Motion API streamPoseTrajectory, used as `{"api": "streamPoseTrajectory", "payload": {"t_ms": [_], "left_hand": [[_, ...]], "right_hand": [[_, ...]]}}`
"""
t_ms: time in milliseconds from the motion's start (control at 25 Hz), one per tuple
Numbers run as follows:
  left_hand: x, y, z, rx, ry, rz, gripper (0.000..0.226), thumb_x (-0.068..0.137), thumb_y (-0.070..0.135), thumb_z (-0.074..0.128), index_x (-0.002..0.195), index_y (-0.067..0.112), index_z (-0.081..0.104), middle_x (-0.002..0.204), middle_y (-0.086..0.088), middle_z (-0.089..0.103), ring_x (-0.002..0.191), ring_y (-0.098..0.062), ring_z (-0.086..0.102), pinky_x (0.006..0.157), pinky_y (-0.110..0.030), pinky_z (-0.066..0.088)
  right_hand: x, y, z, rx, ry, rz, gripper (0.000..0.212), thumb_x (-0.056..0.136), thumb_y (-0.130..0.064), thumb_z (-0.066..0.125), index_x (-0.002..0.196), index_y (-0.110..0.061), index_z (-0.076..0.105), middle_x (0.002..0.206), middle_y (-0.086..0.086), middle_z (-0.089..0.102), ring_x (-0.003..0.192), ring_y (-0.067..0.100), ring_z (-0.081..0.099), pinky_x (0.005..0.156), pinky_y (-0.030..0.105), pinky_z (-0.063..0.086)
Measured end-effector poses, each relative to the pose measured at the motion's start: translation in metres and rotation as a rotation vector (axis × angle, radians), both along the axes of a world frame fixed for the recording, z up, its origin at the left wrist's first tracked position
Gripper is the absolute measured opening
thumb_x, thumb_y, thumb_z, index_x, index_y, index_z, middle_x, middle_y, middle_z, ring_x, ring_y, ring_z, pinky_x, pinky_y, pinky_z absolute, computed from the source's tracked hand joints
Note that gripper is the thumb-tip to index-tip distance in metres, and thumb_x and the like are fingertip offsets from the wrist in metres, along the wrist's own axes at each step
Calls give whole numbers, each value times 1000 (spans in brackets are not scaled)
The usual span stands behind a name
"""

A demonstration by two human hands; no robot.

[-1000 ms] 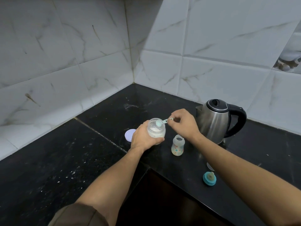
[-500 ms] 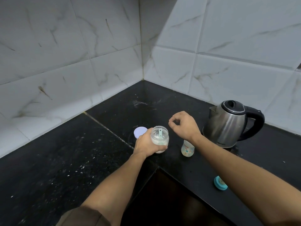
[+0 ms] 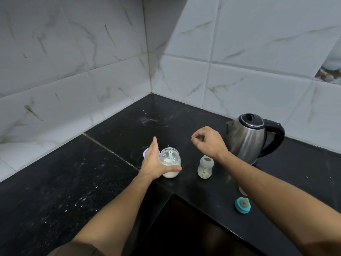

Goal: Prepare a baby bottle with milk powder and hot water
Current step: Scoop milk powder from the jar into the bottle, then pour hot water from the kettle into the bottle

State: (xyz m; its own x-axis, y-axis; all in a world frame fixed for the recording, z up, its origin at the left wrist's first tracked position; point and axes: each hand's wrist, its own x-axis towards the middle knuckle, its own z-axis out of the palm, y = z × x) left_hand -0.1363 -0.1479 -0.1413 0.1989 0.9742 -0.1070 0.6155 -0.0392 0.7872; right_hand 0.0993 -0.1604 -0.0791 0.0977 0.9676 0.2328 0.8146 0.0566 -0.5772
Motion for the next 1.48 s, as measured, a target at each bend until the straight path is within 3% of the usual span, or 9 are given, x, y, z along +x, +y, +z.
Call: {"api": "streamPoseTrajectory", "payload": {"t_ms": [200, 400, 520, 640, 840, 1000, 1080, 1240, 1480], "left_hand": [[37, 16, 49, 312, 13, -119, 141, 59, 78, 85, 168, 32, 8, 171, 10, 23, 157, -11, 19, 126, -38, 27], [97, 28, 48, 29, 75, -447, 158, 49, 64, 99, 168, 30, 0, 172, 11, 23, 157, -19, 27, 126, -46, 31], [114, 37, 34, -32, 323, -597, 147, 57, 49, 101, 168, 19, 9, 171, 0, 28, 156, -22, 29, 124, -41, 32], [126, 42, 27, -14, 416, -608, 131, 61, 41, 100, 164, 16, 24, 163, -2, 41, 148, -25, 42, 117, -42, 42], [137, 40, 16, -82, 486, -655, 111, 61, 35, 99, 154, 24, 39, 147, 1, 55, 131, -25, 56, 108, -44, 50], [143, 37, 5, -97, 491, -673, 76, 69, 29, 94, 133, 33, 54, 125, 2, 61, 111, -21, 62, 95, -39, 56], [146, 35, 3, -78, 454, -634, 63, 68, 30, 93, 121, 35, 58, 118, 3, 63, 104, -18, 64, 87, -36, 58], [154, 35, 11, -52, 335, -524, 56, 61, 42, 92, 106, 35, 59, 105, 8, 67, 95, -12, 65, 80, -33, 57], [171, 40, 31, 86, 182, -285, 45, 60, 58, 85, 92, 33, 66, 91, 12, 72, 93, -14, 66, 84, -37, 57]], "right_hand": [[26, 8, 23, 215, 217, -225, 14, 93, -21, 66, 98, -20, 80, 91, -1, 68, 79, 14, 63, 83, 31, 51], [55, 3, 42, 339, 173, -469, 27, 100, -32, 56, 88, -16, 74, 98, 1, 65, 83, 14, 57, 75, 30, 42], [79, -5, 43, 365, 154, -601, 24, 100, -32, 54, 95, -18, 72, 114, -1, 61, 97, 16, 62, 80, 31, 45], [96, -17, 41, 395, 113, -752, 25, 99, -31, 55, 113, -17, 71, 129, 4, 58, 116, 23, 58, 95, 37, 46], [128, -35, 39, 262, 48, -955, 43, 96, -37, 56, 131, -14, 62, 142, 10, 52, 130, 32, 49, 111, 48, 31], [171, -39, 34, -117, 112, -893, 70, 89, -67, 48, 142, -23, 57, 145, 9, 55, 137, 35, 46, 113, 52, 29], [189, -38, 32, -221, 220, -805, 77, 83, -77, 43, 141, -28, 57, 143, 5, 59, 134, 35, 50, 112, 52, 32], [206, -32, 24, -132, 405, -726, 71, 84, -73, 47, 133, -25, 64, 139, 3, 64, 130, 31, 55, 105, 44, 44], [218, -20, 13, -50, 465, -776, 47, 89, -66, 55, 93, -22, 67, 99, -2, 69, 102, 26, 60, 80, 36, 41]]}}
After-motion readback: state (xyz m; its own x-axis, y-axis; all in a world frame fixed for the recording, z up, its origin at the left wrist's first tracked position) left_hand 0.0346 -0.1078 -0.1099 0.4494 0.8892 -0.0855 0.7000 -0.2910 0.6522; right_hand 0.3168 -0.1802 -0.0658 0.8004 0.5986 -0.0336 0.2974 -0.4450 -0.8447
